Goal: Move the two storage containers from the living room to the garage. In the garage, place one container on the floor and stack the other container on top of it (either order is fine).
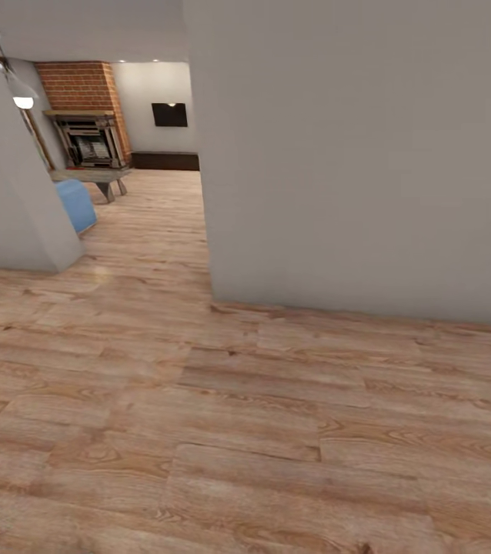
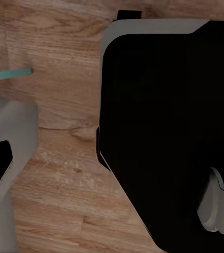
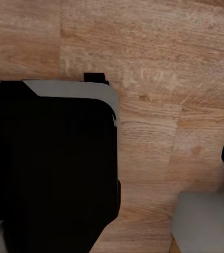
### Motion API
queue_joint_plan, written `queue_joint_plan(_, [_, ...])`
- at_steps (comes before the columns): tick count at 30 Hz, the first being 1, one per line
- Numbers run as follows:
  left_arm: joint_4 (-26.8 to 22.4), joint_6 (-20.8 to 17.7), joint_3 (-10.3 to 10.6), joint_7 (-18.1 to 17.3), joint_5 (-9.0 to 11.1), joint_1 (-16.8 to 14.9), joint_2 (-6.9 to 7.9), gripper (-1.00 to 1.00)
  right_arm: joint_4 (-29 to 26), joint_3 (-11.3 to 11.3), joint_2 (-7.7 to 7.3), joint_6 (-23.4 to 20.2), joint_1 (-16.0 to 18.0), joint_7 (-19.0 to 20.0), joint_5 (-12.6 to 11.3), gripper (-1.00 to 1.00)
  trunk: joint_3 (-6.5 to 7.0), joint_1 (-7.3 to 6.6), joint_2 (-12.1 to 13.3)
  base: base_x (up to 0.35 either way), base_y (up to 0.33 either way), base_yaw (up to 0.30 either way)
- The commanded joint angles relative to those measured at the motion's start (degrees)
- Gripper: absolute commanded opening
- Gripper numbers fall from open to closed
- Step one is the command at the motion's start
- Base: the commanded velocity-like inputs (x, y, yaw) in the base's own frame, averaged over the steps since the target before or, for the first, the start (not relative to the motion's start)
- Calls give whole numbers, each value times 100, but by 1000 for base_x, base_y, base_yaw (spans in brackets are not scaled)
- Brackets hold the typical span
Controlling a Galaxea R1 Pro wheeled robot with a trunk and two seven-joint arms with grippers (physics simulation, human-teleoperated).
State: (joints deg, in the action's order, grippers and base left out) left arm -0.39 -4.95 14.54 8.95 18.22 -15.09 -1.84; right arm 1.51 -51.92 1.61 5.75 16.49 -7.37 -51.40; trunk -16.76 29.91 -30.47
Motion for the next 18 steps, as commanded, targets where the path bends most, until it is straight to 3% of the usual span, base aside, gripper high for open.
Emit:
queue_joint_plan(1, [-4, -23, 49, 22, 50, -3, -1, 100, 16, -46, 6, 23, 6, -1, -46, 100, -8, 5, -7, 322, 0, 0])
queue_joint_plan(18, [-4, -23, 49, 21, 50, -3, -1, 100, 16, -46, 9, 15, 3, -21, -46, 100, -8, 5, -7, 322, 0, 15])
